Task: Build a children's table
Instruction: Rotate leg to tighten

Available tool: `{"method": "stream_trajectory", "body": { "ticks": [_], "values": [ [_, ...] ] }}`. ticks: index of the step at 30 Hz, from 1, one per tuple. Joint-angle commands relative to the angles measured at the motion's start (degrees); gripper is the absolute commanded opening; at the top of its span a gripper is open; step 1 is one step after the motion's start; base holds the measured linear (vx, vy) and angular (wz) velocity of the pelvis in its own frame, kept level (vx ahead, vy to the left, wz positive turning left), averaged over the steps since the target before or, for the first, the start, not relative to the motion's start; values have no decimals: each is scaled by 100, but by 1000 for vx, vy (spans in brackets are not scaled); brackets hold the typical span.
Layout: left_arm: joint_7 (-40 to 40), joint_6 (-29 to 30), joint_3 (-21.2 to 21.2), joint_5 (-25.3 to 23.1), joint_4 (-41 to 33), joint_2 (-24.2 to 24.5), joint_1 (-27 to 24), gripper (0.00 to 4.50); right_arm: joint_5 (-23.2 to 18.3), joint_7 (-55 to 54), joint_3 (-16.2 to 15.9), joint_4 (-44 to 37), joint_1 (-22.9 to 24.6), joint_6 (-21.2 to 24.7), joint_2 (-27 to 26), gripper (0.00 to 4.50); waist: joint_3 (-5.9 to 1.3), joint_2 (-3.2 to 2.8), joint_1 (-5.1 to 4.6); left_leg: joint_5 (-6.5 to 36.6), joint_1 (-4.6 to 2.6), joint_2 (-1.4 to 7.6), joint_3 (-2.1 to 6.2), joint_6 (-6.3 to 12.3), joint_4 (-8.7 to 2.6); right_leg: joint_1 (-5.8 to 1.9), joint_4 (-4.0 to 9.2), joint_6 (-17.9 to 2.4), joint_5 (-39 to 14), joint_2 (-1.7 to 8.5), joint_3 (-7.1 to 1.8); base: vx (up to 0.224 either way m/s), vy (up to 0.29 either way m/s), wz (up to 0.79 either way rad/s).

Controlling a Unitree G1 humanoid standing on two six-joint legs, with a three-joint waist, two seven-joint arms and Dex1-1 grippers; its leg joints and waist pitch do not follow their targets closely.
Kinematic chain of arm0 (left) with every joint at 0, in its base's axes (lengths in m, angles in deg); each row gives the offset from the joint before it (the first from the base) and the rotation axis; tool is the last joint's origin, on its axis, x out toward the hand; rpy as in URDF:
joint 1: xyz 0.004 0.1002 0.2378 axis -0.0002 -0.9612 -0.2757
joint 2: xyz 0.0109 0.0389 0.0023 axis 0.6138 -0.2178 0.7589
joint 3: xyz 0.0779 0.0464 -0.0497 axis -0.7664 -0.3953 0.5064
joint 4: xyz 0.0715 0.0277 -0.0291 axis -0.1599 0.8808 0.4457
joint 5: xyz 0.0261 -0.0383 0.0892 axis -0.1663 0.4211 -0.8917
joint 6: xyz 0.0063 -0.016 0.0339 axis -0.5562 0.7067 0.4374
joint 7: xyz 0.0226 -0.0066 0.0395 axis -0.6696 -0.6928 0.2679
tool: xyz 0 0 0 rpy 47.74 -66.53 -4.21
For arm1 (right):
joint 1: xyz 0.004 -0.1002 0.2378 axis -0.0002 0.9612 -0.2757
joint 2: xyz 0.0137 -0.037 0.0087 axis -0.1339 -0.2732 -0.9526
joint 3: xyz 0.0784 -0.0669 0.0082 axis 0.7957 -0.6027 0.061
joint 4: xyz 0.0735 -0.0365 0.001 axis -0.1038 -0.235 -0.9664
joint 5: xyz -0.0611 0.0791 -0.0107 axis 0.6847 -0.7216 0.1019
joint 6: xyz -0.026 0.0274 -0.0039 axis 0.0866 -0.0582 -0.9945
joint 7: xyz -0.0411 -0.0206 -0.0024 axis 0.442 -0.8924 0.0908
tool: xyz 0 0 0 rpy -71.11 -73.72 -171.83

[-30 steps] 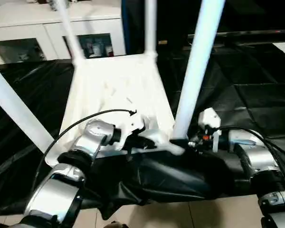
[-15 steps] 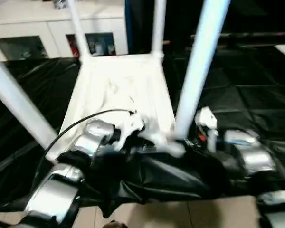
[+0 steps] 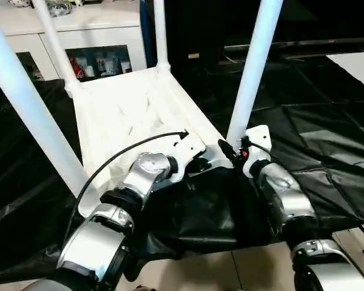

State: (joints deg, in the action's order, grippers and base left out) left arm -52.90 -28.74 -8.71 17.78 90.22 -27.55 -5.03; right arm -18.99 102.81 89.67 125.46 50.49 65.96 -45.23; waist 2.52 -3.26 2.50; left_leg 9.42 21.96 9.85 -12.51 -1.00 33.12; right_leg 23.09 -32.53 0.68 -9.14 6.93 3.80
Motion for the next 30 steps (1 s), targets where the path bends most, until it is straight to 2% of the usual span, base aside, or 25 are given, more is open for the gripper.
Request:
{"method": "stream_trajectory", "body": {
  "ticks": [1,4,5,6,8,12,16,18,22,23,26,30],
  "values": [
    [122,-190,71,117,-30,-199,108,0,-109,933,-521,48,168,77,-421,254,-314,82,10,2686,-132,297,245,86,-493,-141,495,-1019,-2436,226,-153,0,0,0],
    [-48,-210,72,141,-41,-125,77,0,-183,1299,-573,-73,175,152,-297,277,-323,85,19,2550,-119,306,228,164,-487,-158,467,-1131,-2175,225,-159,0,0,0],
    [-408,-222,49,195,-102,2,17,0,-279,1842,-643,-251,195,264,-71,287,-330,99,38,2401,-104,300,214,238,-473,-190,447,-1184,-2050,229,-156,0,0,0],
    [-408,-222,49,195,-102,2,17,0,-279,1842,-643,-251,195,264,-71,297,-329,108,54,2356,-110,303,204,273,-467,-193,447,-1204,-2032,226,-155,0,0,0],
    [-831,-228,23,252,-184,121,-56,0,-356,2347,-719,-386,216,387,154,297,-330,108,109,2114,-68,321,183,384,-446,-222,409,-1263,-1932,228,-150,0,0,0],
    [-1890,-193,-114,376,-465,414,-257,0,-466,3424,-877,-586,292,511,656,297,-333,128,160,1958,-71,336,178,426,-429,-223,391,-1323,-1953,246,-156,0,0,0],
    [-2672,-110,-241,429,-653,691,-387,0,-576,4232,-997,-799,378,648,1071,297,-352,109,201,1761,-78,364,172,488,-425,-217,325,-1500,-1511,227,-162,0,0,0],
    [-3222,21,-291,509,-809,880,-457,0,-513,4661,-1040,-826,388,691,1331,297,-364,112,257,1672,-97,364,161,503,-411,-218,309,-1565,-1367,229,-166,0,0,0],
    [-3491,140,-319,553,-906,964,-495,0,-497,4755,-1041,-785,366,698,1395,297,-358,108,316,1648,-107,377,161,459,-418,-210,291,-1621,-1344,245,-173,0,0,0],
    [-3733,318,-347,601,-1069,1046,-554,0,-544,4877,-1051,-818,362,776,1437,297,-352,109,339,1736,-128,387,165,380,-431,-204,293,-1607,-1439,245,-180,0,0,0],
    [-3837,415,-347,627,-1215,1110,-612,0,-573,4964,-1069,-843,347,838,1452,264,-343,110,350,1824,-125,389,165,304,-446,-205,296,-1578,-1492,242,-189,0,0,0],
    [-3834,432,-344,644,-1261,1131,-633,0,-589,4995,-1095,-865,345,877,1445,251,-347,121,355,1765,-125,376,165,278,-439,-213,292,-1559,-1443,245,-192,0,0,0]
  ]
}}
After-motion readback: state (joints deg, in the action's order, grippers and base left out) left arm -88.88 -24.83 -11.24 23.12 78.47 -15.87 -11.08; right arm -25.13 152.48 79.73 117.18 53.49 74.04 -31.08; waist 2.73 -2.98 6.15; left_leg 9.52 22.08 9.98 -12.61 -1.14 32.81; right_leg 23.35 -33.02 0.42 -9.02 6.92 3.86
